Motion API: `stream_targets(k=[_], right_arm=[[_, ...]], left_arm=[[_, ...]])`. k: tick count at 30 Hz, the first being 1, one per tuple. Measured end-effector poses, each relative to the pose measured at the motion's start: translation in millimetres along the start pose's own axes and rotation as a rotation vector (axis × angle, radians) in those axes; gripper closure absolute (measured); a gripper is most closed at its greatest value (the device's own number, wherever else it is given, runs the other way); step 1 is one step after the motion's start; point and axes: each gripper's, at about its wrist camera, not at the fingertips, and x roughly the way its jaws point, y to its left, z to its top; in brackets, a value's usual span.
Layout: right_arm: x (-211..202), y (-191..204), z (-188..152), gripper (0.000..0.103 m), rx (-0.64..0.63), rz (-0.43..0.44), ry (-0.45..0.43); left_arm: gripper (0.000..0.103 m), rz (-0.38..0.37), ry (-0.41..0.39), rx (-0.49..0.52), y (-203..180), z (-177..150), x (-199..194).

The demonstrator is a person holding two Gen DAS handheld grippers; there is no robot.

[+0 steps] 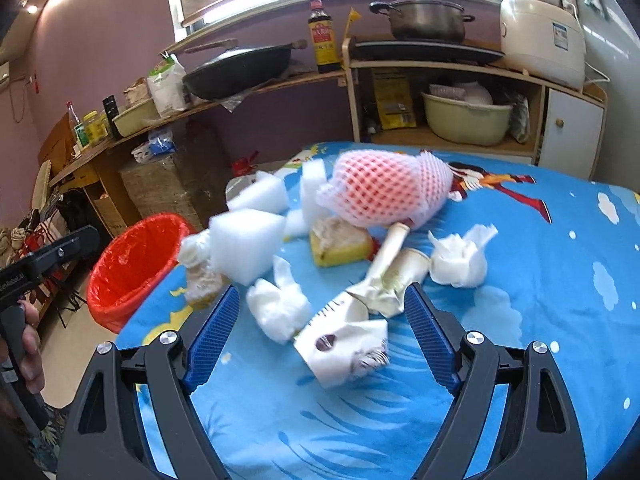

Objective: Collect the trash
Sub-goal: 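Move both tools back over the table toward the foam block and paper cup, then grasp the white foam block with the left tool while the right tool grasps the paper cup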

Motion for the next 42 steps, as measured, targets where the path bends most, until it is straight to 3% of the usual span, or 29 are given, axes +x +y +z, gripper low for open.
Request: stream_targets(k=[17, 27, 32, 42], right_arm=[[36, -19, -22, 0.023, 0.041, -0.012, 0.093], [59, -14, -30, 0.023, 0.001, -0.019, 0.140], [65, -13, -31, 0.037, -0.011, 0.006, 0.161], [57, -17, -28, 0.039, -0.007, 0.013, 0.145]], left_arm=[[0.032, -0.045, 0.051, 0.049, -35, 4, 45], [0.033, -0.068, 0.077, 0.061, -47, 7, 76], [0.036, -0.086, 0.086, 0.071, -55, 10, 91], [0.037, -0.098, 0.110, 0.101, -73, 13, 124]])
